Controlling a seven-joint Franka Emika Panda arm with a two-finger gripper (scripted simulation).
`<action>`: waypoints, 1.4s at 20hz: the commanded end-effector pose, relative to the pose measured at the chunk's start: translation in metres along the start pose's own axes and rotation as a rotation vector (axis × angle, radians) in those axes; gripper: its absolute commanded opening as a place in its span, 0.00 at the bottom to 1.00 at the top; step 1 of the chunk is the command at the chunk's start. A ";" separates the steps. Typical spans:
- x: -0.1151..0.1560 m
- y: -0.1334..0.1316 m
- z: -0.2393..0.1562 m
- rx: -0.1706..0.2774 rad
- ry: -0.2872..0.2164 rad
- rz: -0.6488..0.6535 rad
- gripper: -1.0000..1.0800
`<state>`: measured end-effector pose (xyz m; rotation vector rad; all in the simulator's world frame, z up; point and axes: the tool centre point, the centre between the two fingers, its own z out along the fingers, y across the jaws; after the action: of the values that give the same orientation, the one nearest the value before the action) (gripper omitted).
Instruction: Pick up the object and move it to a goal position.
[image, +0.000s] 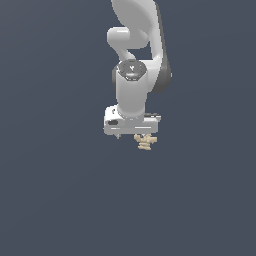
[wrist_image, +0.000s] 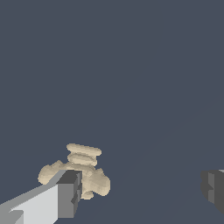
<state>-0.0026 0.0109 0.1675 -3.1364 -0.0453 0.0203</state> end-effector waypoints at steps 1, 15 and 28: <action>0.000 0.000 0.000 0.000 0.000 0.000 0.96; -0.003 0.004 0.006 0.022 -0.019 -0.007 0.96; -0.010 -0.006 0.020 0.013 -0.017 -0.187 0.96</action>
<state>-0.0117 0.0149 0.1503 -3.1085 -0.2851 0.0469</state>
